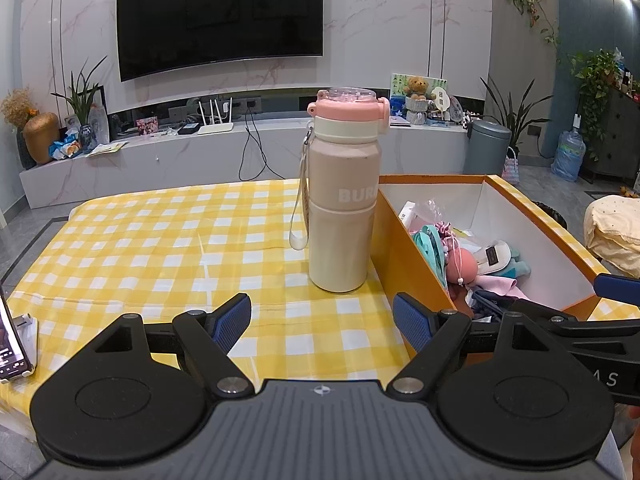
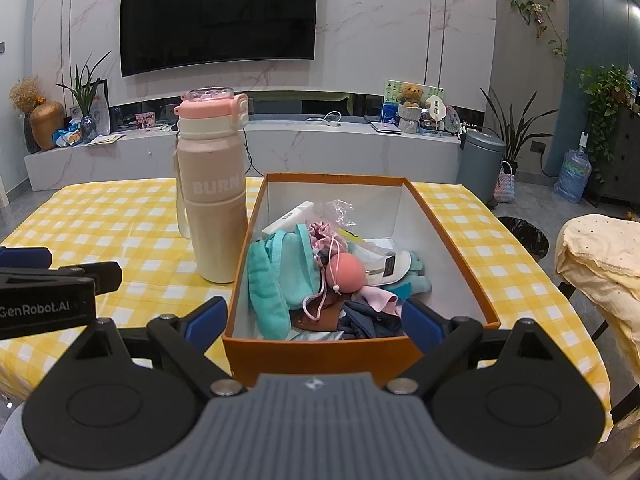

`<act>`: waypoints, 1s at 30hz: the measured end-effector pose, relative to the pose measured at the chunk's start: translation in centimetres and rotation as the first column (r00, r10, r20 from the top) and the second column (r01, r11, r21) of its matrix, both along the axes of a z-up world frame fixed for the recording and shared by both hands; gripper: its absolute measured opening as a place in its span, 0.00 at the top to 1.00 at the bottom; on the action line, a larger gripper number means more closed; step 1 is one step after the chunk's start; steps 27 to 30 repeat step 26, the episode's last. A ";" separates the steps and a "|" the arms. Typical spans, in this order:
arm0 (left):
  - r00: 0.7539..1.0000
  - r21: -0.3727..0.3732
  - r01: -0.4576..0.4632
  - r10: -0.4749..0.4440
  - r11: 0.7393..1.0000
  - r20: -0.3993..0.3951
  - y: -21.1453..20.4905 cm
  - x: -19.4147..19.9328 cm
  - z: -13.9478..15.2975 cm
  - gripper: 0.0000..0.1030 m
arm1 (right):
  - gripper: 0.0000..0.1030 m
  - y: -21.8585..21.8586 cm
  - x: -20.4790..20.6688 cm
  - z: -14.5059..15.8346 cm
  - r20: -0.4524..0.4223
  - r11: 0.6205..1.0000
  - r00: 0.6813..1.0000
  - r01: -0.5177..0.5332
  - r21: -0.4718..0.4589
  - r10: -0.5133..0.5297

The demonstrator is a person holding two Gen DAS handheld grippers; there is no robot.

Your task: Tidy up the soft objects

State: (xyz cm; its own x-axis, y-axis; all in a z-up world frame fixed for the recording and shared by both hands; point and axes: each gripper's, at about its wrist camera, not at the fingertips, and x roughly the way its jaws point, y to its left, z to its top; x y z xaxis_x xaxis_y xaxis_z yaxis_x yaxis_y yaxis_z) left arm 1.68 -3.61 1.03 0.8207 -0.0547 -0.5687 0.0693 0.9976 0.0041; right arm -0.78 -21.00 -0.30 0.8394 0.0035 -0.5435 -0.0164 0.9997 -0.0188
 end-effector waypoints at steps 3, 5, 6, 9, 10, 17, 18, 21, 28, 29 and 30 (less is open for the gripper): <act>1.000 -0.001 0.000 0.000 1.000 0.000 0.0 0.0 0.0 0.08 | 0.10 0.0 0.0 0.0 -0.001 1.000 1.000 0.000 0.000 0.000; 1.000 0.000 0.000 0.000 1.000 0.000 0.0 0.0 0.0 0.08 | 0.11 0.0 0.0 0.0 -0.001 1.000 1.000 0.000 0.000 0.000; 1.000 0.001 0.002 -0.002 1.000 0.000 0.0 0.0 0.0 0.08 | 0.11 0.0 0.0 0.0 -0.001 1.000 1.000 -0.001 0.000 0.001; 1.000 0.010 0.008 -0.008 1.000 0.004 -0.1 -0.2 -0.3 0.08 | 0.10 0.1 0.0 0.0 -0.001 1.000 1.000 -0.002 -0.001 0.002; 1.000 0.012 0.009 -0.009 1.000 0.003 -0.1 -0.2 -0.3 0.08 | 0.10 0.1 0.0 0.0 -0.001 1.000 1.000 -0.002 -0.001 0.002; 1.000 0.009 0.007 -0.007 1.000 -0.001 -0.1 -0.1 -0.3 0.08 | 0.10 0.1 0.0 0.0 -0.001 1.000 1.000 -0.001 -0.001 0.001; 1.000 0.009 0.008 -0.008 1.000 -0.001 -0.1 -0.1 -0.3 0.08 | 0.10 0.1 0.0 0.0 -0.001 1.000 1.000 -0.002 -0.001 0.002; 1.000 0.010 0.008 -0.008 1.000 0.000 0.0 0.0 -0.2 0.08 | 0.10 0.1 0.0 -0.1 -0.001 1.000 1.000 -0.003 -0.002 0.003; 1.000 0.009 0.008 -0.008 1.000 -0.002 0.0 -0.1 -0.2 0.08 | 0.10 0.2 0.0 -0.1 -0.003 1.000 1.000 -0.004 -0.001 0.004; 1.000 0.009 0.008 -0.008 1.000 -0.002 0.0 -0.1 -0.2 0.08 | 0.10 0.2 0.0 -0.1 -0.003 1.000 1.000 -0.004 -0.001 0.004; 1.000 0.009 0.008 -0.008 1.000 -0.002 0.0 -0.1 -0.2 0.08 | 0.10 0.2 0.0 -0.1 -0.003 1.000 1.000 -0.004 -0.001 0.004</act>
